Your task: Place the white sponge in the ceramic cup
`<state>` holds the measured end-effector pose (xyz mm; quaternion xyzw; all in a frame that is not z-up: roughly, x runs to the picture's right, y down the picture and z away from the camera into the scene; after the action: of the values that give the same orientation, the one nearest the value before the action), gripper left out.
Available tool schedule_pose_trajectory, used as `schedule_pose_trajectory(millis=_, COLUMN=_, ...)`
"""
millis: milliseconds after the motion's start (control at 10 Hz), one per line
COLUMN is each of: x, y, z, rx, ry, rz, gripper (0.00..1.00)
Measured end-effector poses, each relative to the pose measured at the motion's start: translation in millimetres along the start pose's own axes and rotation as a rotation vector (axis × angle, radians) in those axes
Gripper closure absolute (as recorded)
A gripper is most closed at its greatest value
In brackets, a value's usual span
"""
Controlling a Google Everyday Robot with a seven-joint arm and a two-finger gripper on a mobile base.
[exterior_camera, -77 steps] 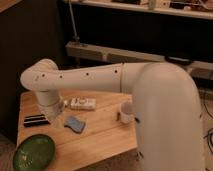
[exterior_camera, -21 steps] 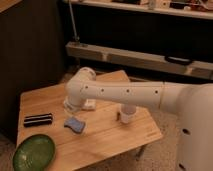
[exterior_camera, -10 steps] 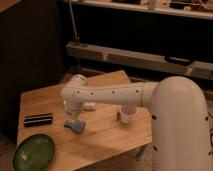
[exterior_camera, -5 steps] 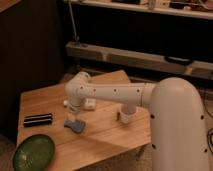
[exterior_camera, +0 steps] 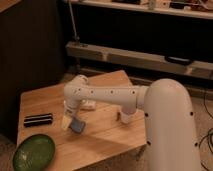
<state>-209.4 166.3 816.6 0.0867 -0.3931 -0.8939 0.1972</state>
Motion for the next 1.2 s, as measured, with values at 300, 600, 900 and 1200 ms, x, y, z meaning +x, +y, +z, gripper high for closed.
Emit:
schedule_pose_trajectory(millis=300, x=-3.6, y=1.1, z=26.0, rx=0.001, ry=-0.004, rz=-0.002, gripper=0.2)
schedule_pose_trajectory(millis=600, x=-11.8, y=8.9, z=28.6, rx=-0.037, ry=0.017, rz=0.033, gripper=0.31)
schedule_pose_trajectory(millis=900, x=-14.1, y=12.8, z=33.2, rx=-0.045, ry=0.016, rz=0.051, gripper=0.62)
schedule_pose_trajectory(millis=1200, x=-10.5, y=12.2, z=37.7, rx=-0.034, ry=0.003, rz=0.049, gripper=0.92)
